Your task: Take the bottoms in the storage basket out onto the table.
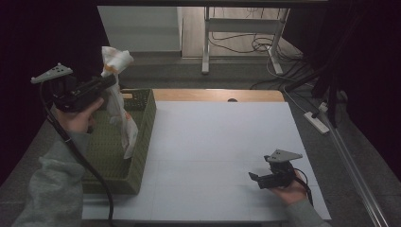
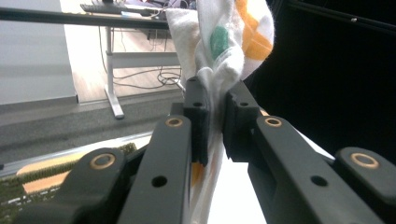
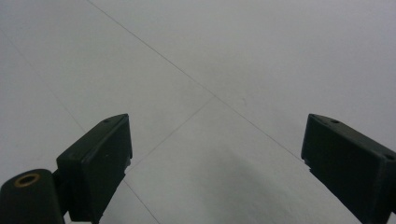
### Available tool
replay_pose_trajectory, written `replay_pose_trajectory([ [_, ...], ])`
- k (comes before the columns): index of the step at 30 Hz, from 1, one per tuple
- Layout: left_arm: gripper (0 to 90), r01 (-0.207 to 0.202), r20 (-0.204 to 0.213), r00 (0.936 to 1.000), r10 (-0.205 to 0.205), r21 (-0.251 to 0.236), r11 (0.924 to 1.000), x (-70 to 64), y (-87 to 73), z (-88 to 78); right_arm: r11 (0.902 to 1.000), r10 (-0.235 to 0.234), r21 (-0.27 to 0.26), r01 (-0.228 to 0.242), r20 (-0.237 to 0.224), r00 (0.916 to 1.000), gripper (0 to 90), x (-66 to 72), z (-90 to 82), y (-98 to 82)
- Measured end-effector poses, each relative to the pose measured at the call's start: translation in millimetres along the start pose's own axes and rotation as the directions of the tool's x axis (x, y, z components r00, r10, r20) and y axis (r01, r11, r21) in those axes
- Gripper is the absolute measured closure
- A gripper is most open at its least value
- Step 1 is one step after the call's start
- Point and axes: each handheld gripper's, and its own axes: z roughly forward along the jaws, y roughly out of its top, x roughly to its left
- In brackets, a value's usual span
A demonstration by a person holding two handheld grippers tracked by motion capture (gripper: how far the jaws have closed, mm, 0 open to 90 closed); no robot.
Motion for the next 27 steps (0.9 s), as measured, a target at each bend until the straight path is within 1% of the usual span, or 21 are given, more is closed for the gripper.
replay_pose_trajectory([
  [11, 81.4, -0.019, 0.003, 0.9998, 0.019, -0.051, 0.9985, -10.7, 21.7, -10.2, 1.0, 0.001, 0.003, -0.001, 0.001, 1.0, 8.9, -0.3, 0.5, -0.2],
  [14, 81.4, -0.027, 0.009, 0.9996, 0.028, -0.057, 0.998, -14.5, 25.3, -10.2, 1.0, 0.003, 0.003, -0.003, -0.001, 1.0, 8.9, -0.2, 1.0, -0.3],
  [22, 81.4, -0.03, 0.025, 0.9992, 0.032, -0.081, 0.9963, -20.6, 33.5, -11.7, 1.0, 0.005, 0.006, -0.005, 0.0, 1.0, 8.9, -0.2, 1.6, -0.5],
  [27, 81.4, -0.032, 0.04, 0.9985, 0.036, -0.09, 0.9954, -27.2, 35.6, -8.5, 0.9999, 0.005, 0.01, -0.005, 0.001, 1.0, 8.9, -0.4, 1.3, -0.4],
])
